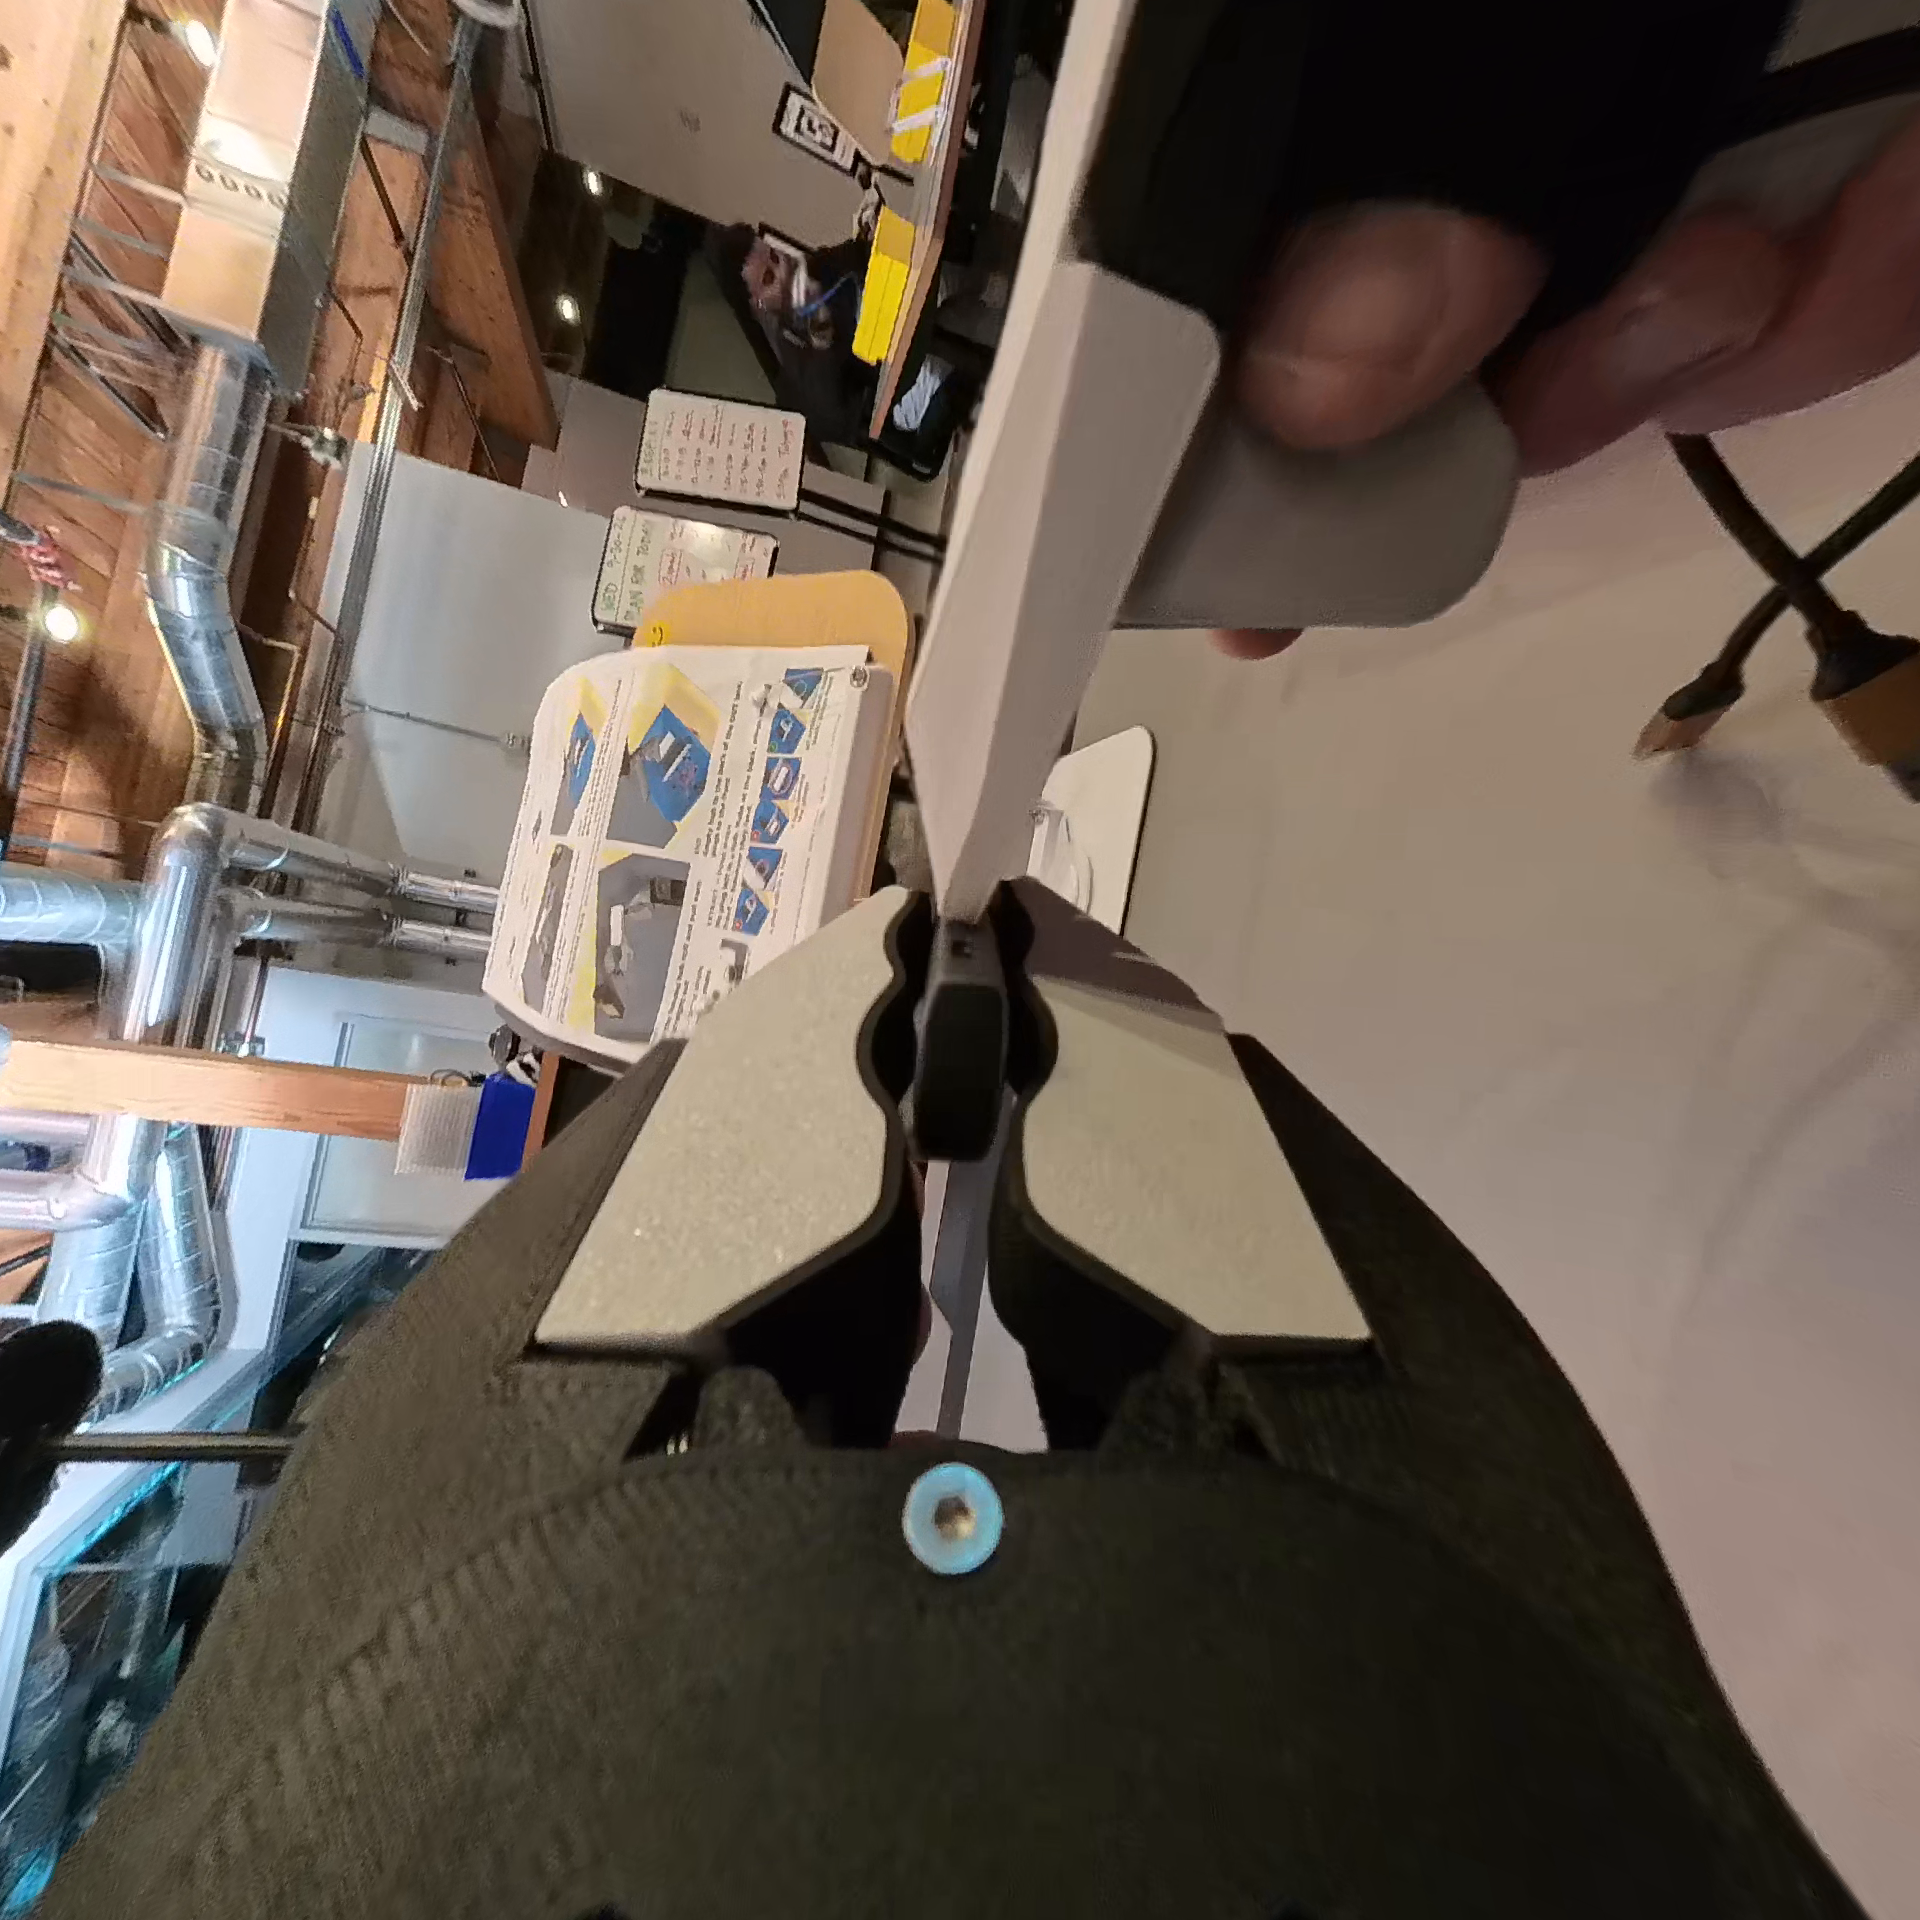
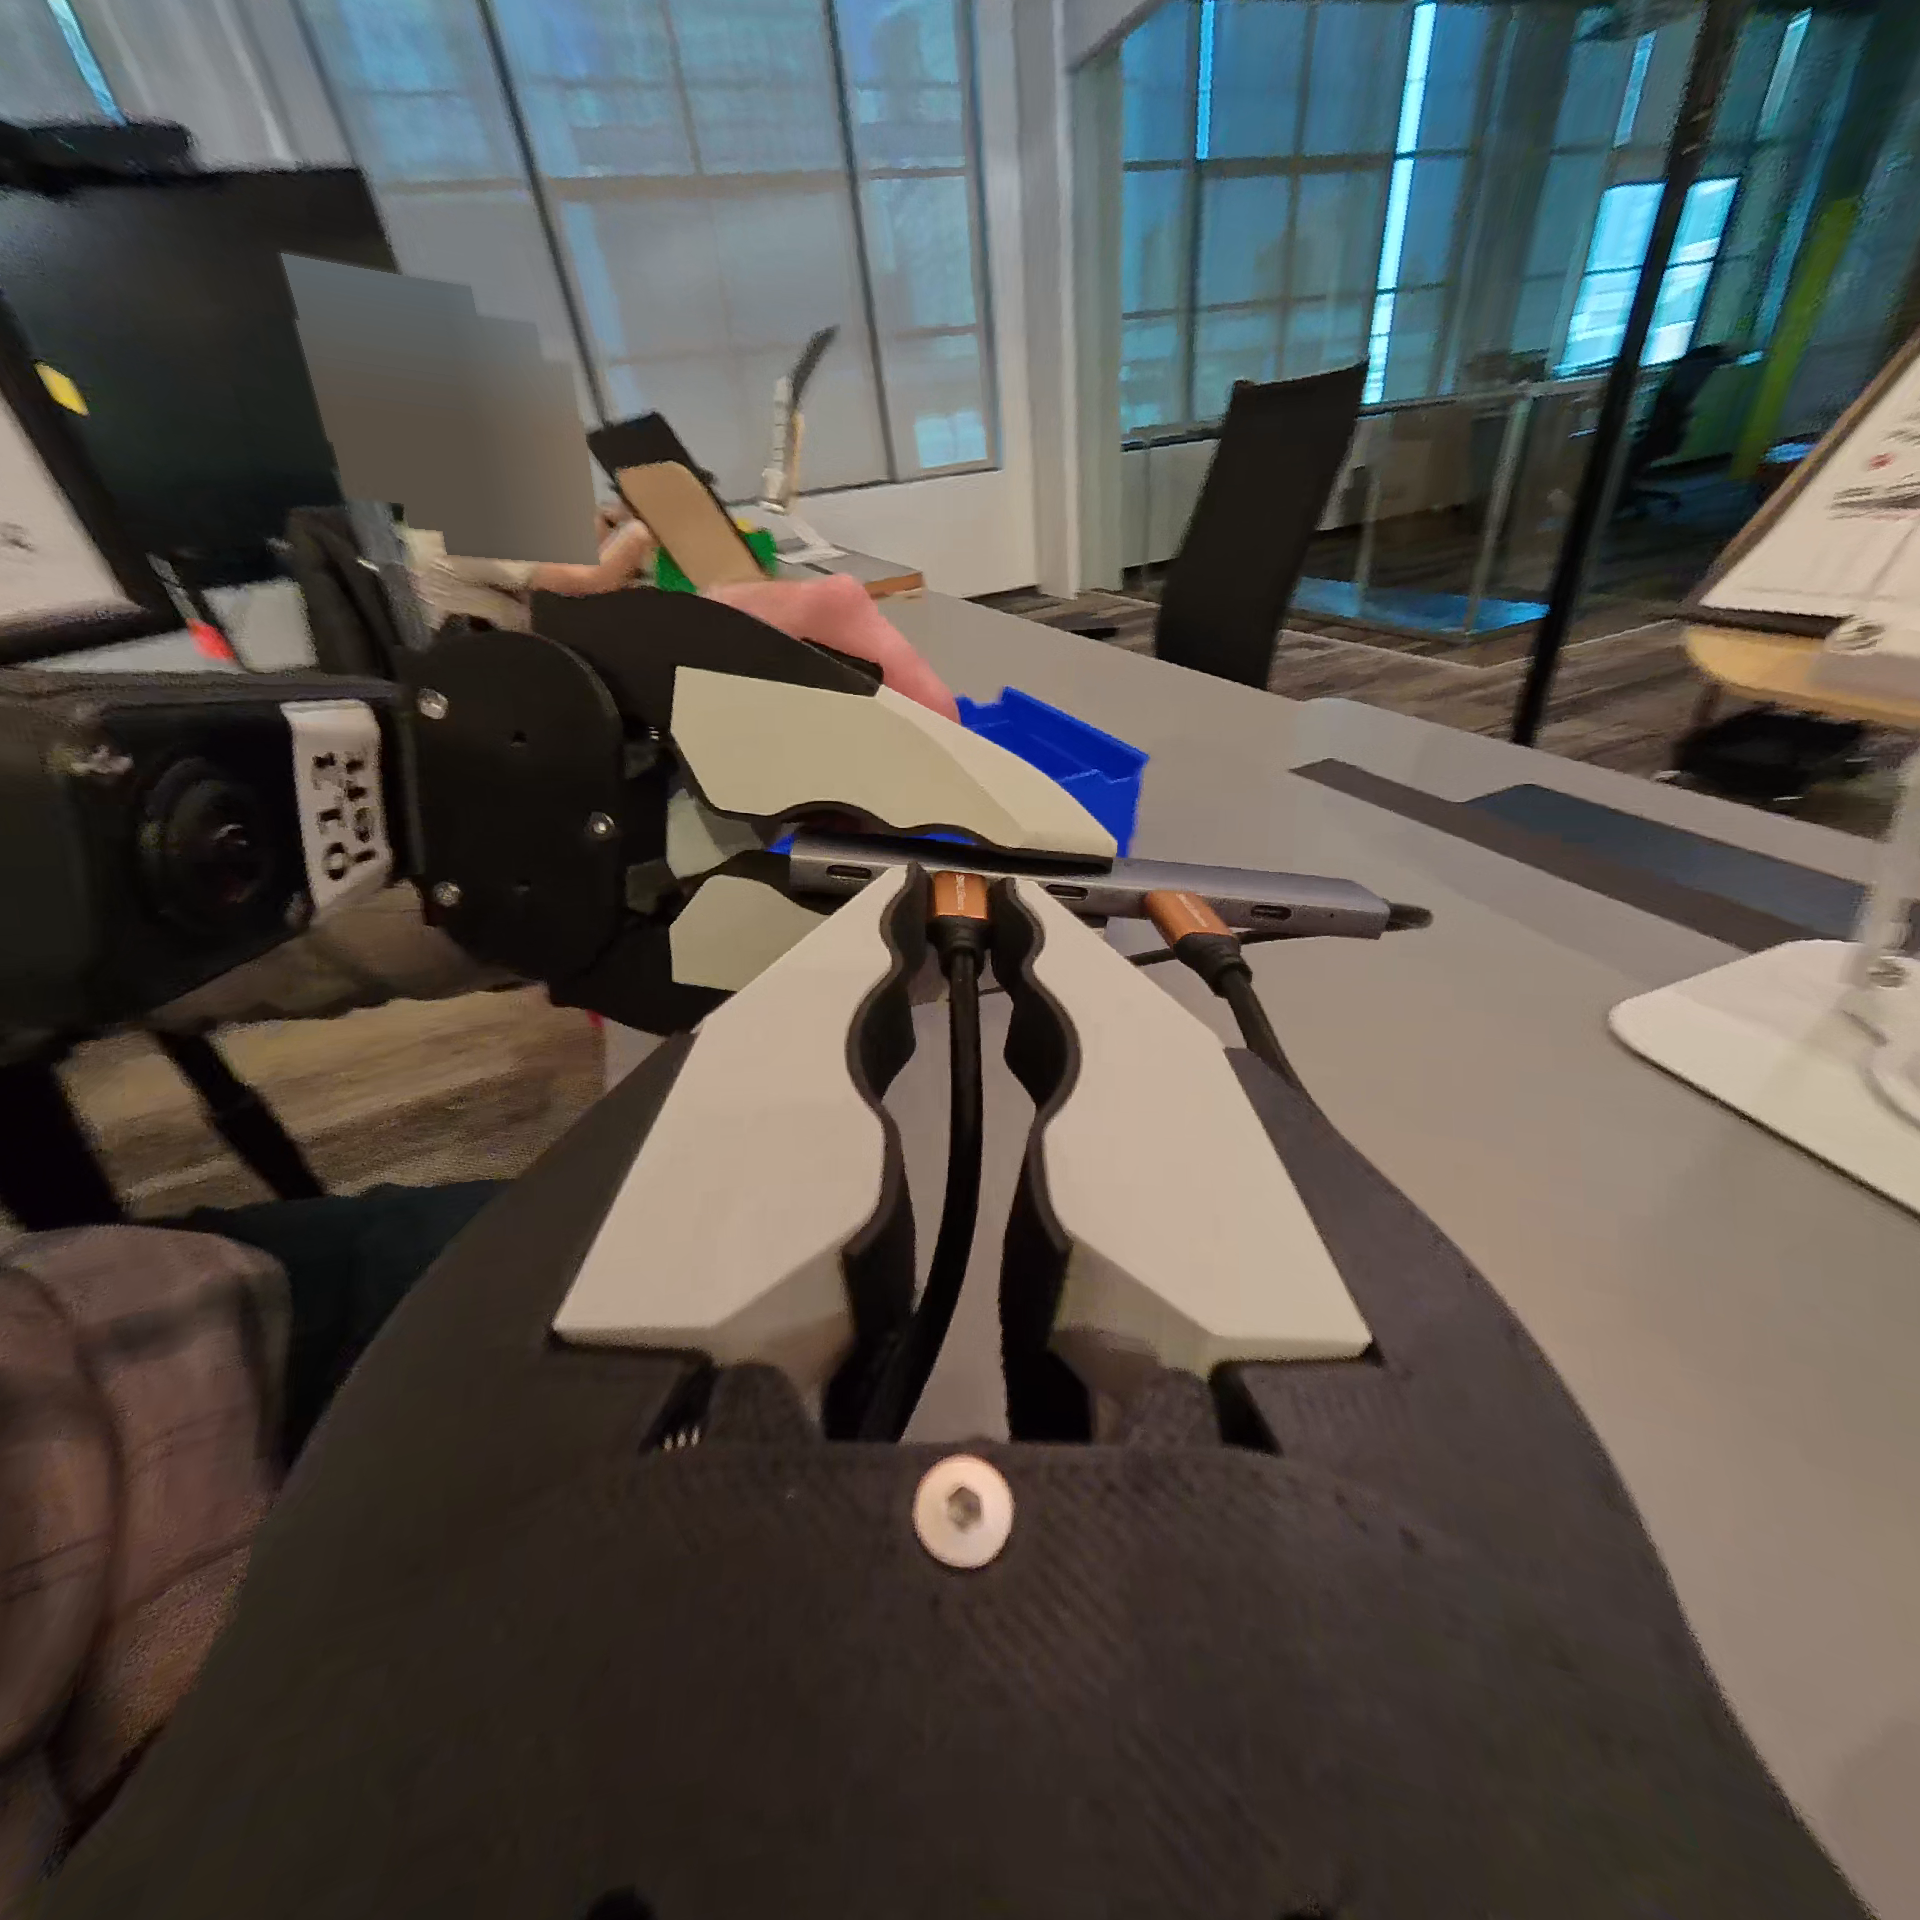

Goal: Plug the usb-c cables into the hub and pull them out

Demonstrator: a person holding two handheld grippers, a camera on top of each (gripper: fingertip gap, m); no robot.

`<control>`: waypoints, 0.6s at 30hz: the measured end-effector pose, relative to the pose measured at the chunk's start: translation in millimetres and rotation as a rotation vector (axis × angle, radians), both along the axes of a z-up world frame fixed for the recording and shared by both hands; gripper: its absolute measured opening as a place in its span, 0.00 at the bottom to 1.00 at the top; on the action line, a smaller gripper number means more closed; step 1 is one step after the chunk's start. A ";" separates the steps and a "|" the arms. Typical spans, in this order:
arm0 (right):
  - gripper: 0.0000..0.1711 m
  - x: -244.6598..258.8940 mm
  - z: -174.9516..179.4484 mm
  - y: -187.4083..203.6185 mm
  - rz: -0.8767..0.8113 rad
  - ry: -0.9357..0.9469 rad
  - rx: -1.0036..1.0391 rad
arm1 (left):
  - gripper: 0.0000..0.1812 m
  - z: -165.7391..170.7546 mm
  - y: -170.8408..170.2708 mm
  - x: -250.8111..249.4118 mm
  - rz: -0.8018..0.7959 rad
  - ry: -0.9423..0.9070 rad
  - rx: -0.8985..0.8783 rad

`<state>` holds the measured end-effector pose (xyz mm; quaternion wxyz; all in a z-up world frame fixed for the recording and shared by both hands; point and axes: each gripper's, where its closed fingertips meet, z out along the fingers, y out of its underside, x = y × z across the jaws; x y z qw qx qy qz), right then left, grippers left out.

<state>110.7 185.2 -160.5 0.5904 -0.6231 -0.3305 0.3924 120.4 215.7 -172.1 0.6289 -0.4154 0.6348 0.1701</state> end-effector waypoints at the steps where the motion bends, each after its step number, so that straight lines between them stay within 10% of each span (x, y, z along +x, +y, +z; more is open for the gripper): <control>1: 0.05 -0.1 -0.8 0.6 -0.033 -0.032 0.023 | 0.06 -0.8 1.5 0.0 0.019 0.011 0.000; 18: 0.06 0.2 6.6 -5.4 -0.026 -0.002 0.039 | 0.06 3.3 -3.7 0.8 -0.020 -0.058 -0.064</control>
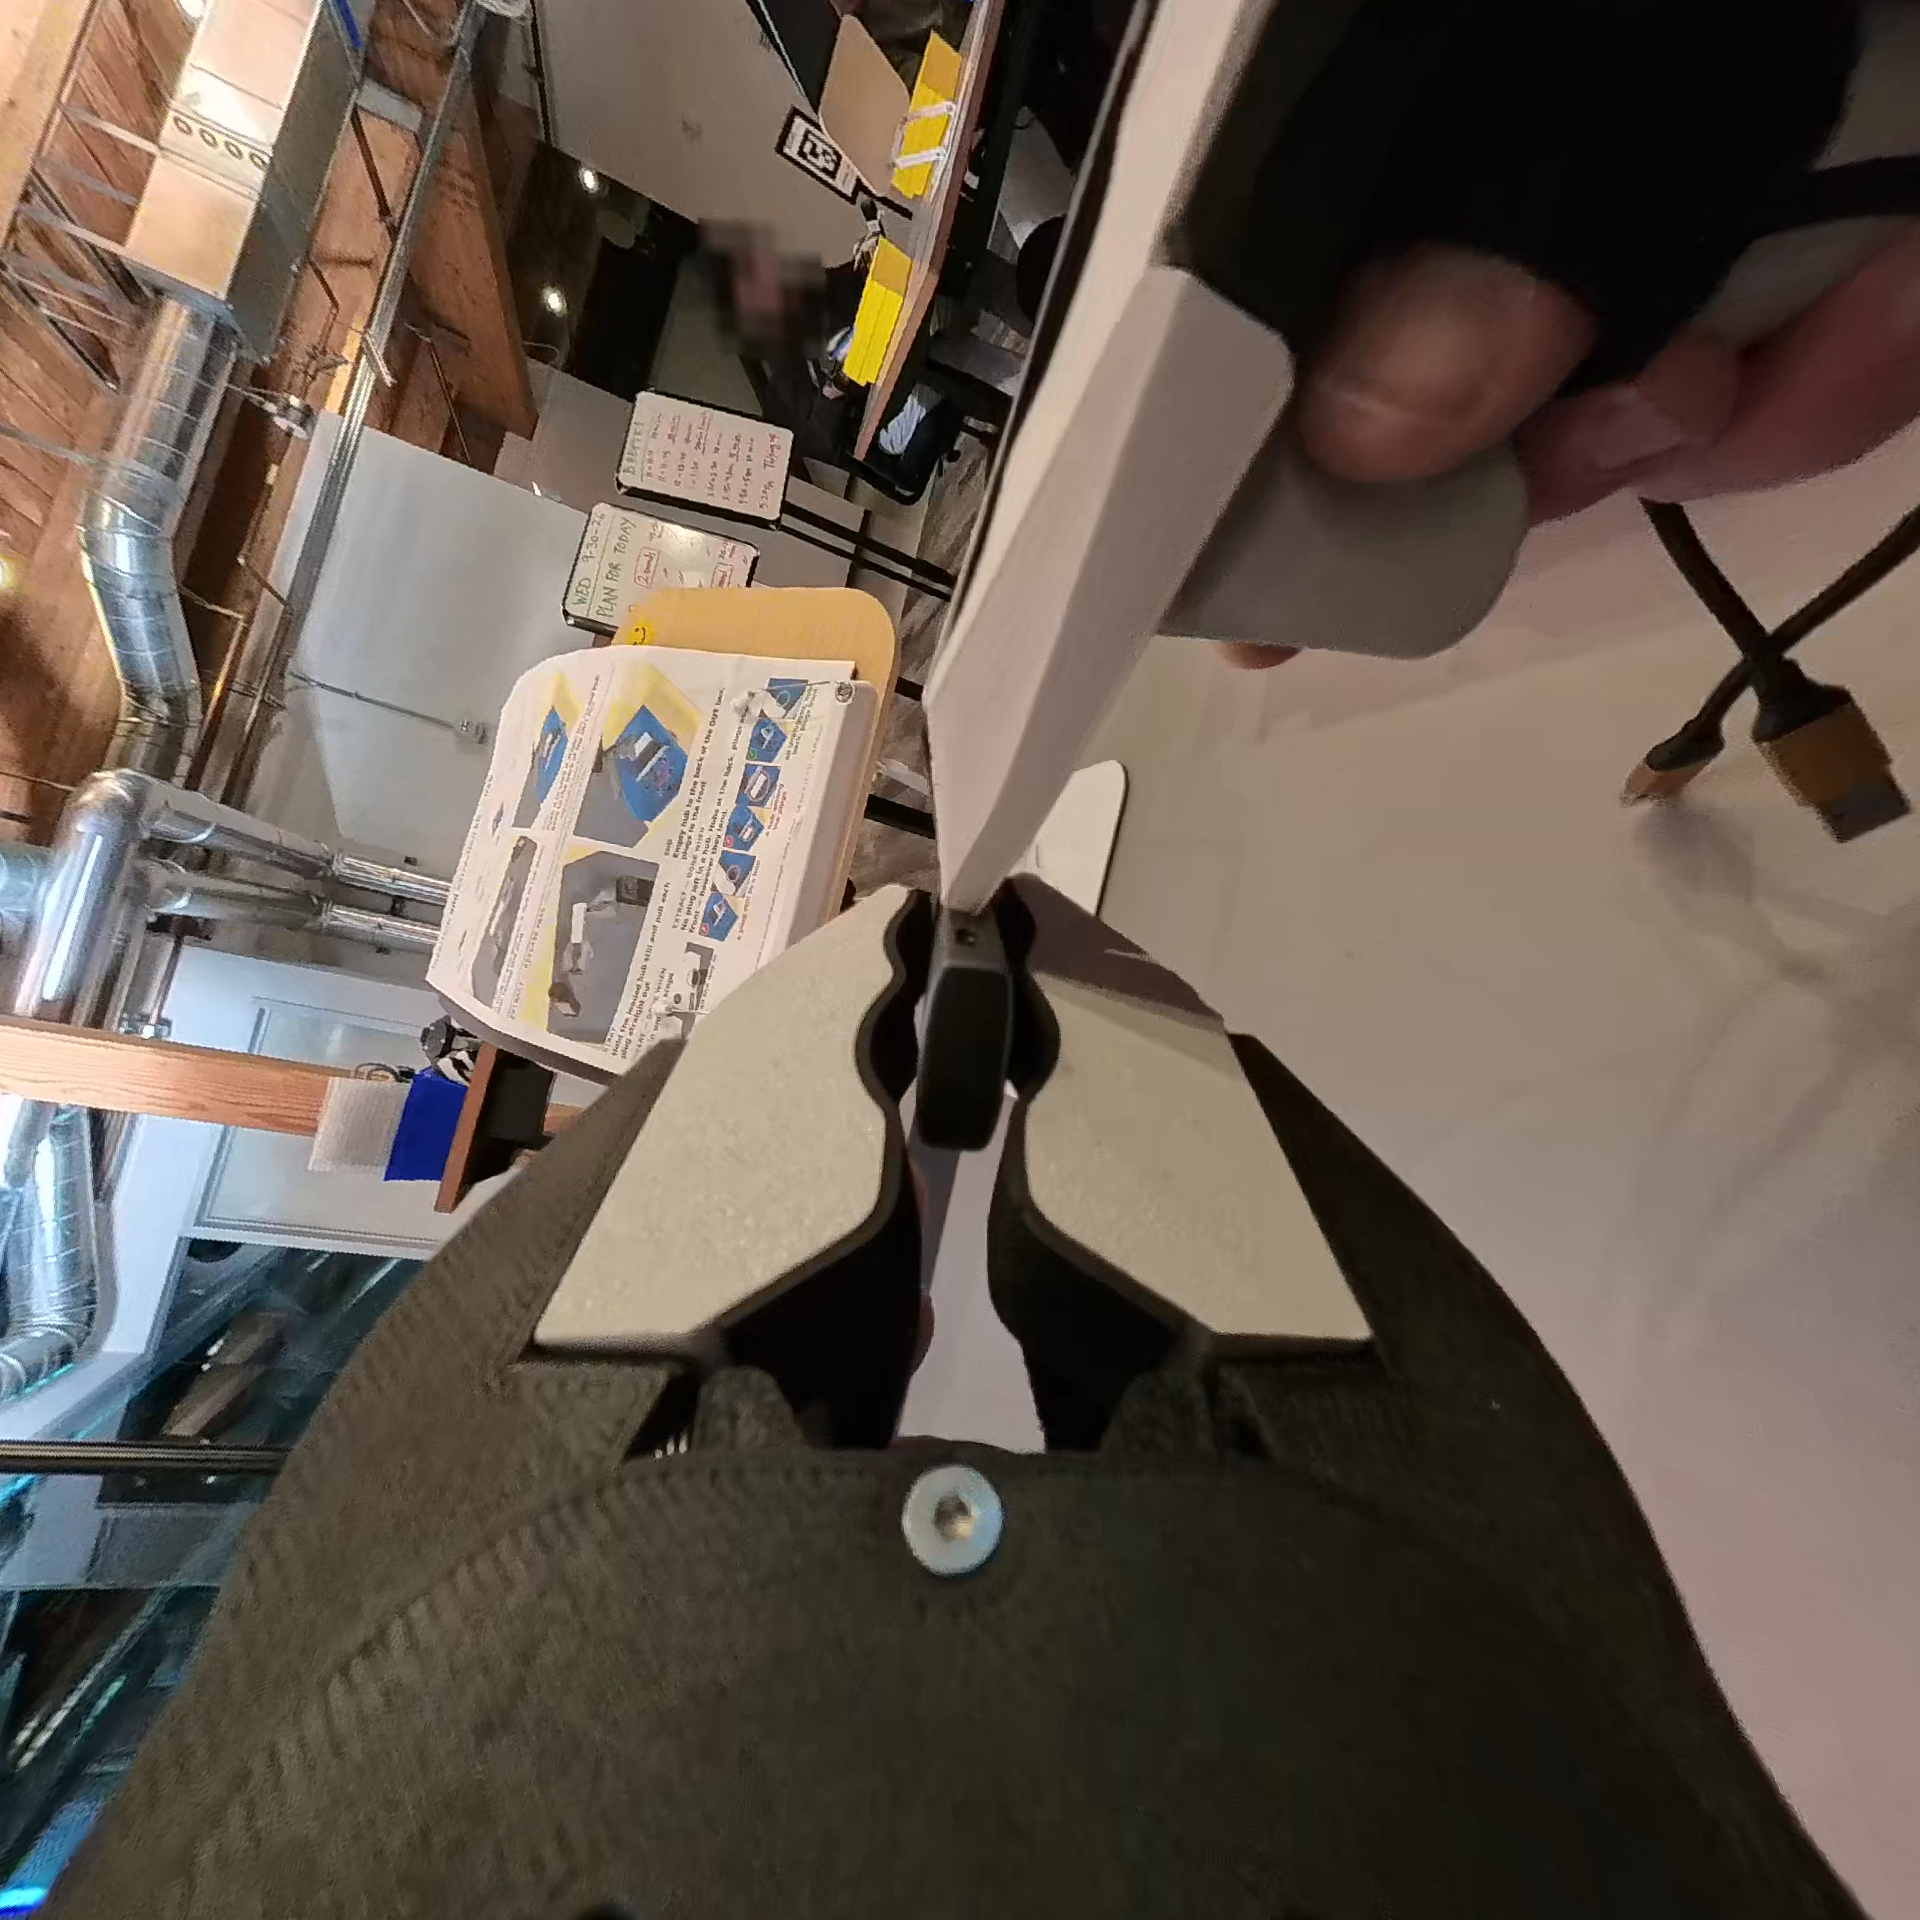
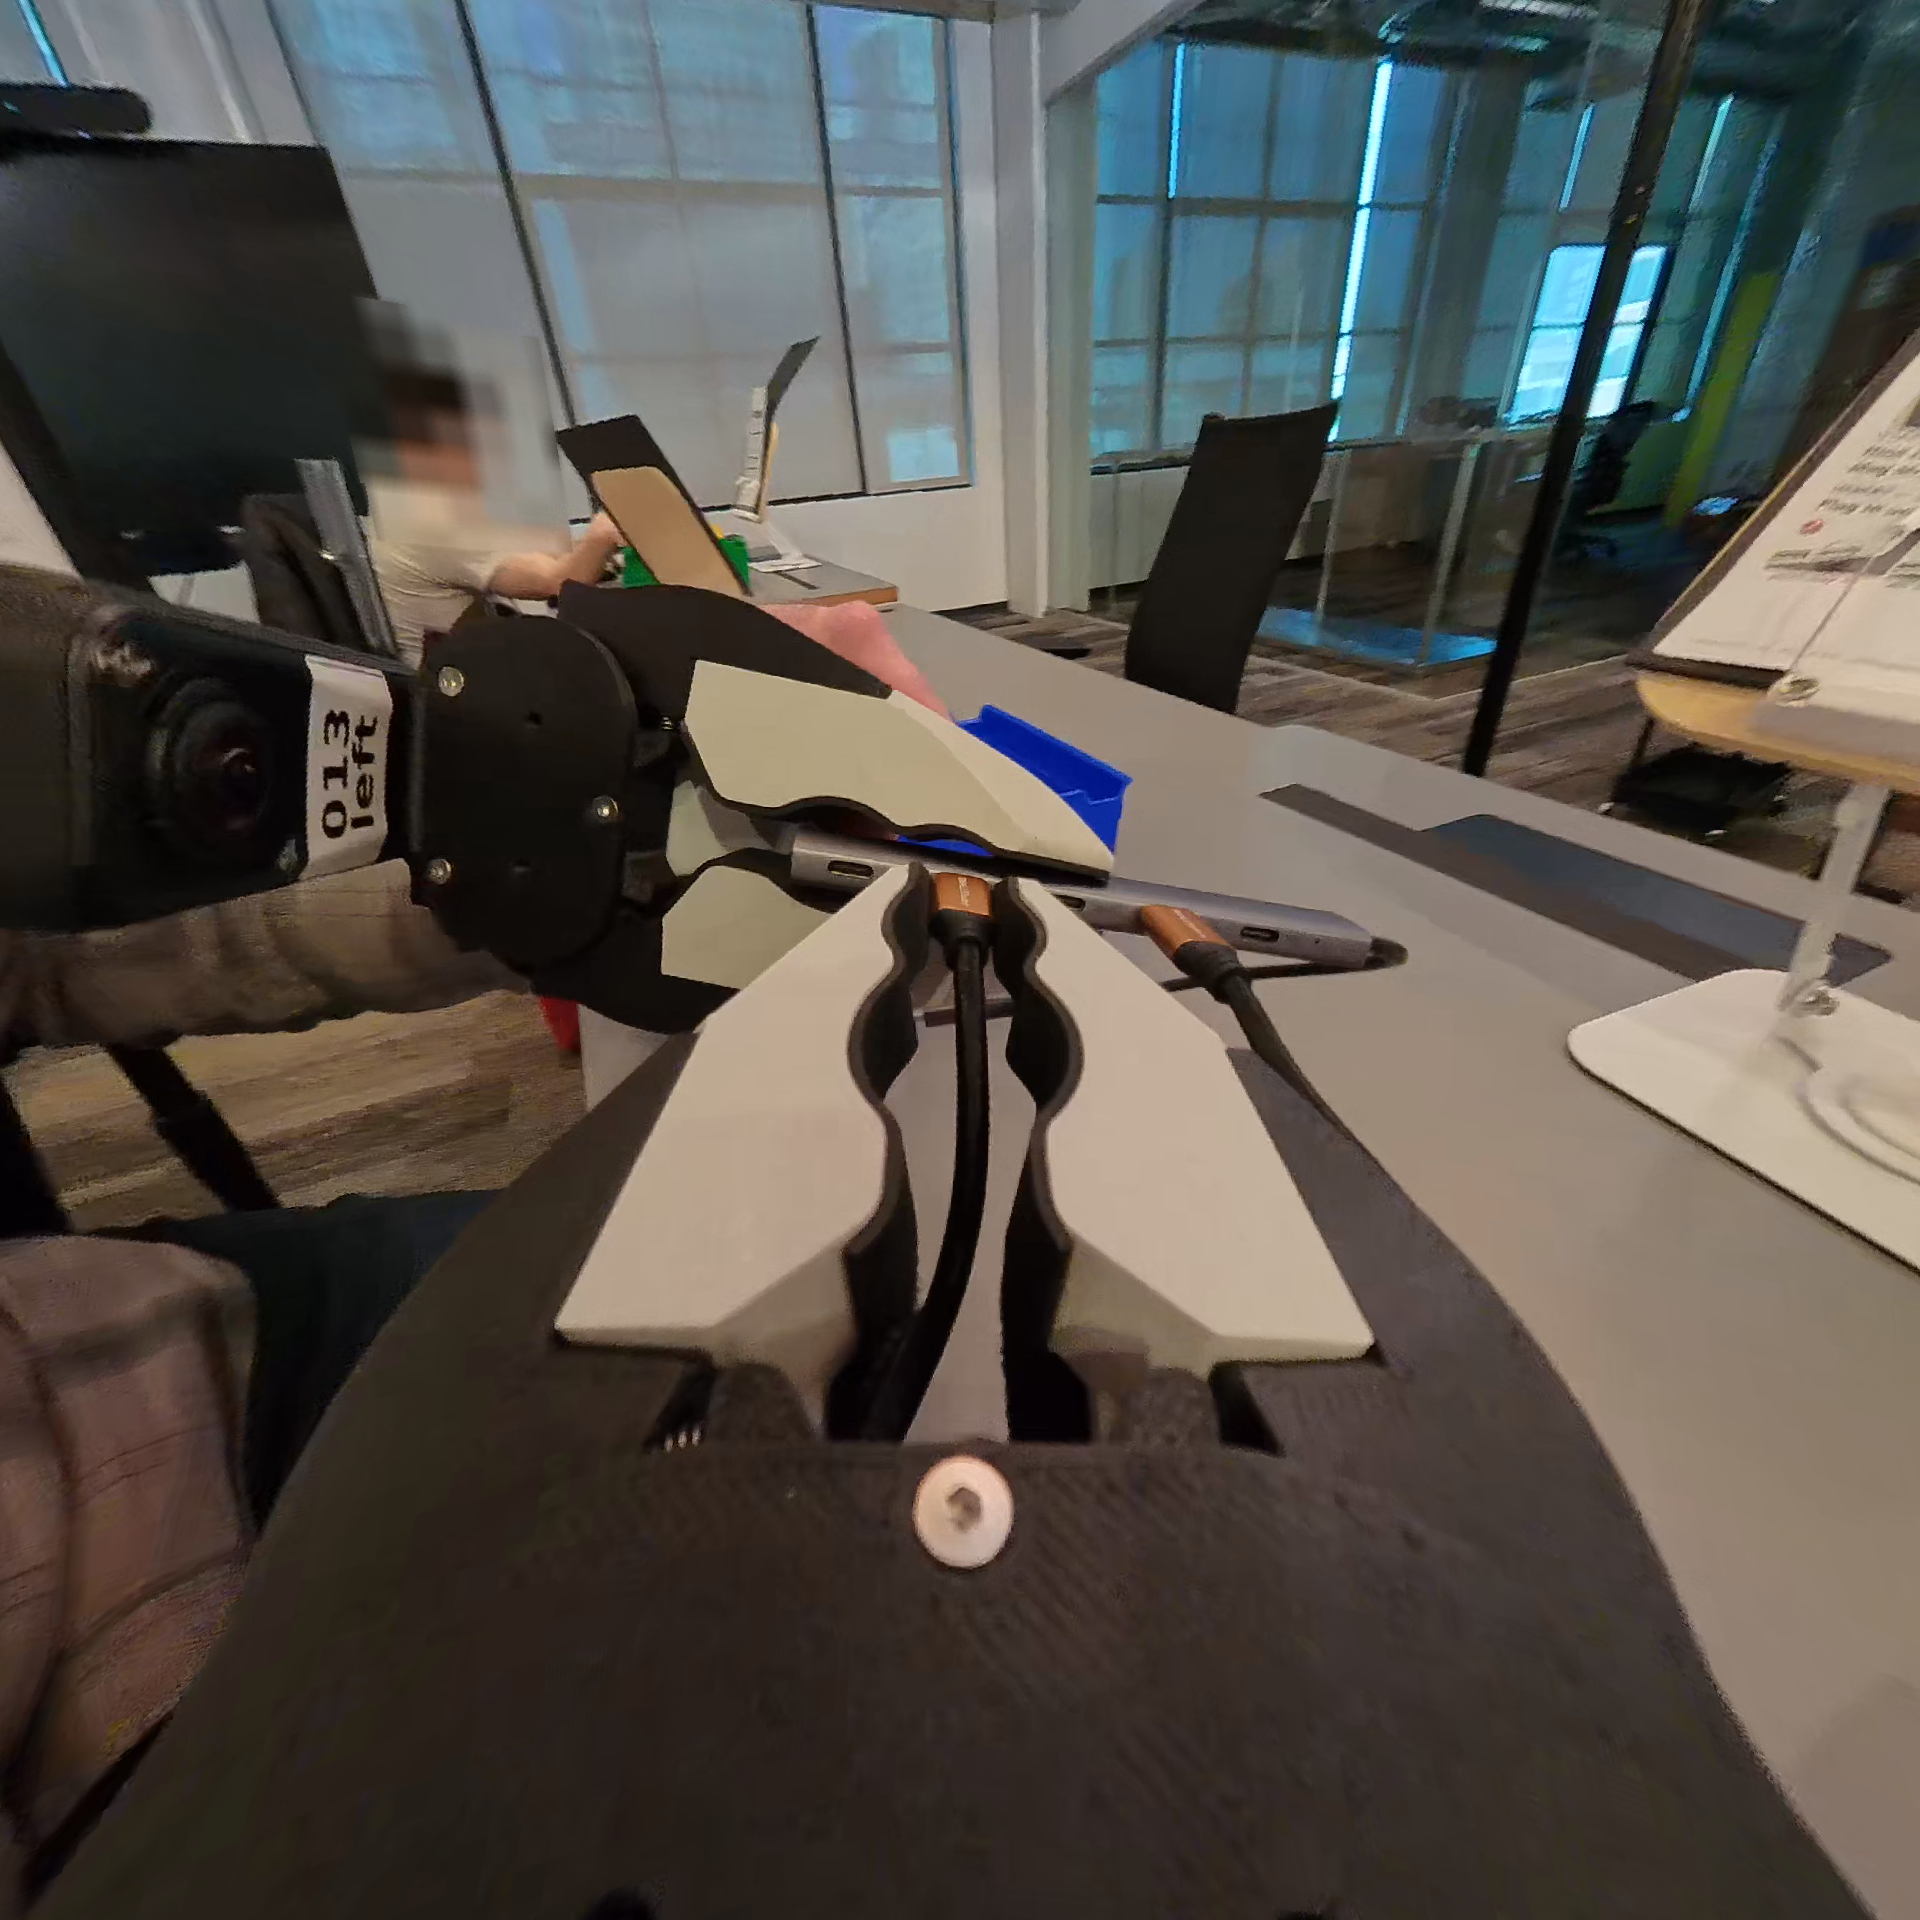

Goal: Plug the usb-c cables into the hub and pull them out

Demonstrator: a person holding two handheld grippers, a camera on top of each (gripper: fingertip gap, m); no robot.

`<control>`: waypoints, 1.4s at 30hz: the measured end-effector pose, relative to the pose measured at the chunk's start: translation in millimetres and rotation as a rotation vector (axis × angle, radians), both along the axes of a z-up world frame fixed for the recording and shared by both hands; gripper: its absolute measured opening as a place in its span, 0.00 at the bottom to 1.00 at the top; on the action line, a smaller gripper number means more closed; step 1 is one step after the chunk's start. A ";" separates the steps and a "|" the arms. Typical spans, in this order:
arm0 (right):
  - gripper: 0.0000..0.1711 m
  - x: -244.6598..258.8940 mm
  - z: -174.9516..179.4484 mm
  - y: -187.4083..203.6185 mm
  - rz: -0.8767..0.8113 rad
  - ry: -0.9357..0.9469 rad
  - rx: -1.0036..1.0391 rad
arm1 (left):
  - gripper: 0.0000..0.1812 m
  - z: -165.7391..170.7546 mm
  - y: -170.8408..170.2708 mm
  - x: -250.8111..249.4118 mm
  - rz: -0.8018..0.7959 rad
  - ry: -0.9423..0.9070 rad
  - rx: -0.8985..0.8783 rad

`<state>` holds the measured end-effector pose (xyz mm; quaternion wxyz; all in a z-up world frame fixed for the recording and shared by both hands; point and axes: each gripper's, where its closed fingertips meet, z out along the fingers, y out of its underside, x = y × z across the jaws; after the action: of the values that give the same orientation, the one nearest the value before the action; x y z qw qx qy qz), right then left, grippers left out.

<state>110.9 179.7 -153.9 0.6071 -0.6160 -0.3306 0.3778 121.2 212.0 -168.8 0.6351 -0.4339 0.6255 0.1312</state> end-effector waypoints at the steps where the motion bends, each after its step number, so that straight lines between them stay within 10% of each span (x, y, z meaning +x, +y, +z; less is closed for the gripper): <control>1: 0.05 -0.2 1.4 -0.3 -0.011 0.003 0.013 | 0.06 0.3 -0.2 0.1 -0.003 -0.012 -0.014; 42: 0.06 -1.6 6.5 -7.7 0.032 0.048 -0.042 | 0.06 7.1 -16.9 0.4 0.058 0.035 0.033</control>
<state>109.3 172.0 -147.4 0.5957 -0.6140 -0.3179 0.4088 121.6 195.1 -161.8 0.6271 -0.4391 0.6212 0.1675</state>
